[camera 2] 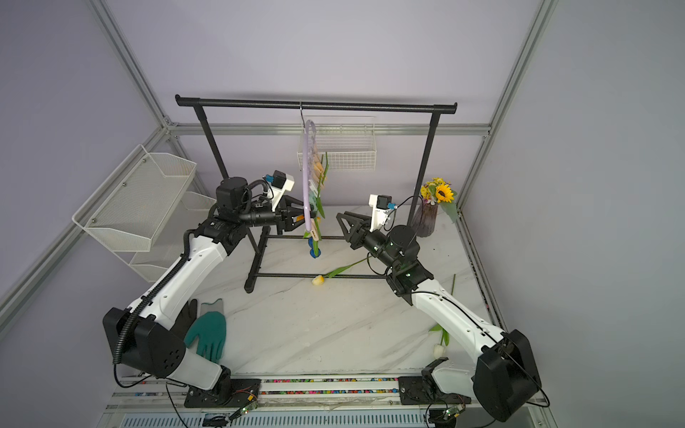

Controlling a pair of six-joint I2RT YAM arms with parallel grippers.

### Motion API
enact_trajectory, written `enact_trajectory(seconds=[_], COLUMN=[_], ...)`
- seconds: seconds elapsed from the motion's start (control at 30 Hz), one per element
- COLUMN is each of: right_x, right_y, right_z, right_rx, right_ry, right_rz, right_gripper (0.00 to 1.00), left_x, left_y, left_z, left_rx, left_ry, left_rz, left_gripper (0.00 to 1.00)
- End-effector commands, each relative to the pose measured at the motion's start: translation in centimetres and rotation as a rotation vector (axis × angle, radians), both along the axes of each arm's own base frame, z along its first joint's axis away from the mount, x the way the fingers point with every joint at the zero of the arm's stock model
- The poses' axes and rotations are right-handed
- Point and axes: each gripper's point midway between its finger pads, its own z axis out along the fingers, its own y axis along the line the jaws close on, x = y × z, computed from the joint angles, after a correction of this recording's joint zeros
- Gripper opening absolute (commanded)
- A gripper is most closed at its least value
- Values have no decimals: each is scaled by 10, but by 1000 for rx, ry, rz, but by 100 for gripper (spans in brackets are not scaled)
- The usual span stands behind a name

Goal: Dry the flowers on a clothes hanger
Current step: Pick up the flower at the center of the board.

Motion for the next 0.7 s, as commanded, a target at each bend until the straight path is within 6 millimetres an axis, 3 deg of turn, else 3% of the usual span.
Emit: enact_trajectory(seconds=[0.0, 0.37, 0.47, 0.53, 0.67], right_x=[18, 49, 54, 60, 69], right_y=[-36, -36, -40, -40, -35], right_z=[-73, -212, -238, -250, -277], right_rx=[0, 81, 90, 86, 93], right_ry=[321, 880, 947, 973, 1052], right_rz=[-245, -461, -532, -560, -581], right_gripper=[40, 47, 51, 59, 60], left_x=[-8, -8, -10, -10, -11], left_y=[1, 2, 2, 2, 3], left_z=[20, 20, 22, 22, 23], left_rx=[-17, -14, -14, -14, -11], left_ry=[-49, -49, -50, -50, -53], left_rz=[3, 9, 6, 6, 8], left_gripper=[34, 34, 34, 33, 34])
